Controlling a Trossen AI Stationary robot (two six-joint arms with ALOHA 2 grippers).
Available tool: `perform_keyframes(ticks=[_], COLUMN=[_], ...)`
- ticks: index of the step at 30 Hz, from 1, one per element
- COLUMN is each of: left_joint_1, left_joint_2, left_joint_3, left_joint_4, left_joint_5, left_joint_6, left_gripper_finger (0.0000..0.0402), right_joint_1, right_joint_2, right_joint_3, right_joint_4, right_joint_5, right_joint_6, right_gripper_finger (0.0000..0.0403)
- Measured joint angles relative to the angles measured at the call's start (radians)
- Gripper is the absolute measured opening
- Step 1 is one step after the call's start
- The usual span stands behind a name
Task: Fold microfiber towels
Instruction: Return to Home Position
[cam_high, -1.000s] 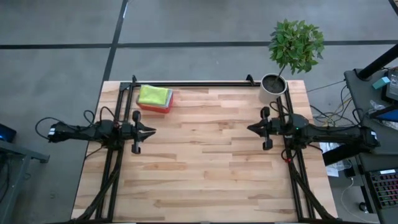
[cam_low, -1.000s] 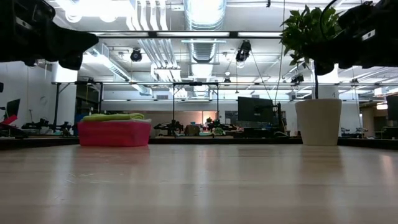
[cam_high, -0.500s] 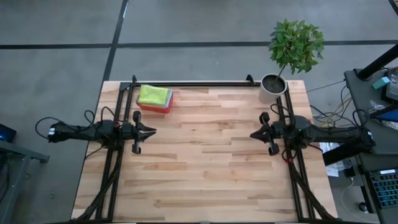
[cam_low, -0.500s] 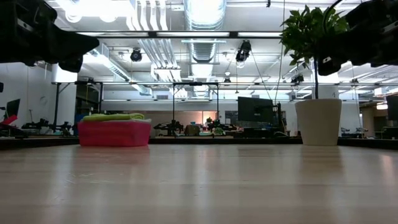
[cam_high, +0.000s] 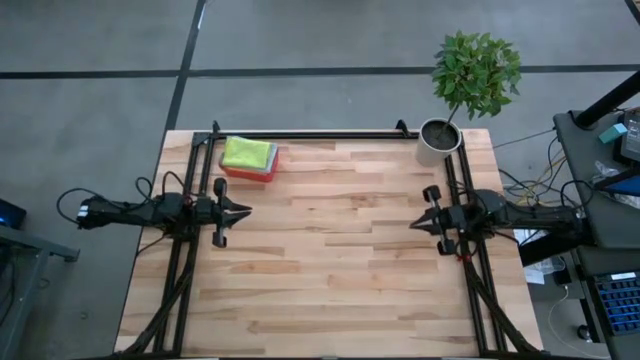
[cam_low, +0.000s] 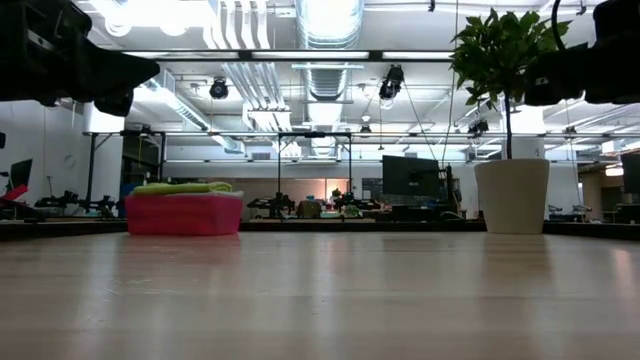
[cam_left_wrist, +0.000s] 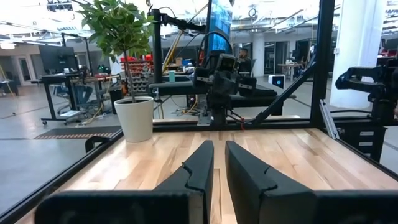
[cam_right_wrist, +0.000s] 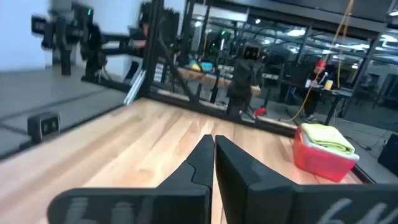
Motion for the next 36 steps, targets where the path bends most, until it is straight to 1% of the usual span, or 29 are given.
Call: perform_keyframes(ticks=[4, 7, 8, 9, 10, 13, 15, 16, 18, 20, 22, 36], left_joint_1=[0.0, 0.0, 0.0, 0.0, 0.0, 0.0, 0.0, 0.0, 0.0, 0.0, 0.0, 0.0], left_joint_2=[0.003, 0.005, 0.007, 0.009, 0.009, 0.011, 0.01, 0.01, 0.009, 0.009, 0.009, 0.009], left_joint_3=[0.0, 0.0, -0.001, -0.001, -0.001, -0.001, -0.001, -0.001, -0.001, -0.001, -0.001, -0.001], left_joint_4=[0.005, 0.008, 0.009, 0.009, 0.006, 0.008, 0.008, 0.008, 0.008, 0.008, 0.008, 0.008], left_joint_5=[-0.001, 0.0, 0.0, 0.0, 0.0, 0.0, 0.0, 0.0, 0.0, 0.0, 0.0, 0.0], left_joint_6=[0.0, 0.0, 0.0, 0.0, 0.0, 0.0, 0.0, 0.0, 0.0, 0.0, 0.0, 0.0], left_gripper_finger=[0.0028, 0.0028, 0.0028, 0.0028, 0.0028, 0.0028, 0.0028, 0.0028, 0.0028, 0.0028, 0.0028, 0.0028], right_joint_1=[0.0, 0.0, 0.0, 0.001, 0.001, 0.0, 0.0, 0.0, -0.002, -0.002, -0.002, -0.002], right_joint_2=[0.01, 0.026, 0.031, 0.036, 0.041, 0.048, 0.047, 0.048, 0.047, 0.047, 0.047, 0.047], right_joint_3=[0.0, 0.0, 0.0, 0.0, 0.0, 0.0, 0.0, 0.0, 0.0, 0.0, 0.0, 0.0], right_joint_4=[0.003, 0.006, 0.005, 0.005, 0.006, 0.009, 0.009, 0.009, 0.009, 0.01, 0.01, 0.01], right_joint_5=[0.008, 0.011, 0.011, 0.011, 0.011, 0.011, 0.01, 0.011, 0.011, 0.011, 0.011, 0.011], right_joint_6=[-0.032, -0.029, -0.002, 0.057, 0.157, 0.557, 0.794, 0.888, 0.977, 1.026, 1.038, 1.029], right_gripper_finger=[0.0008, 0.0009, 0.0009, 0.0008, 0.0009, 0.0009, 0.0009, 0.0009, 0.0009, 0.0009, 0.0009, 0.0009])
